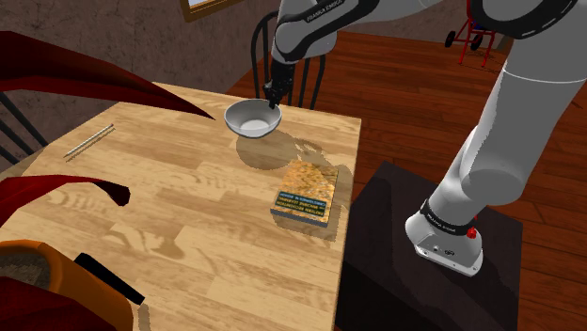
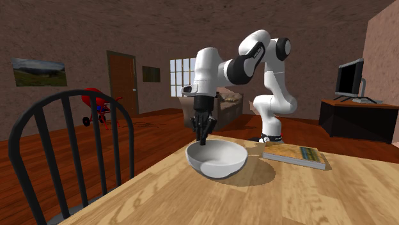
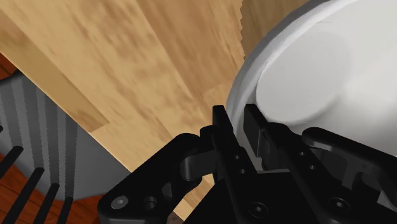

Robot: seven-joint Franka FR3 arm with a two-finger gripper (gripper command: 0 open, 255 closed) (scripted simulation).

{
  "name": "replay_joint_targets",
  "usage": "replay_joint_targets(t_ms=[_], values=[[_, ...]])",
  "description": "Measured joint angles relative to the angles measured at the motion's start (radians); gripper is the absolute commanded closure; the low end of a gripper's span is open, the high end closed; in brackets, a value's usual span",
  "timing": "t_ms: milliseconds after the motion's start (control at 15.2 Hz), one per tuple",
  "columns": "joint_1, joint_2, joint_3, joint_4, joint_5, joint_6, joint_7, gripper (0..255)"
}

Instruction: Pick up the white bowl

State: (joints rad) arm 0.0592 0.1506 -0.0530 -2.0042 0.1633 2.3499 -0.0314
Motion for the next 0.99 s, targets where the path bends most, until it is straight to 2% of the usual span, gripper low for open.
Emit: replay_joint_targets(t_ms=[990], values=[[0.000,-0.061,-0.004,0.116,-0.025,-0.175,0.031,255]])
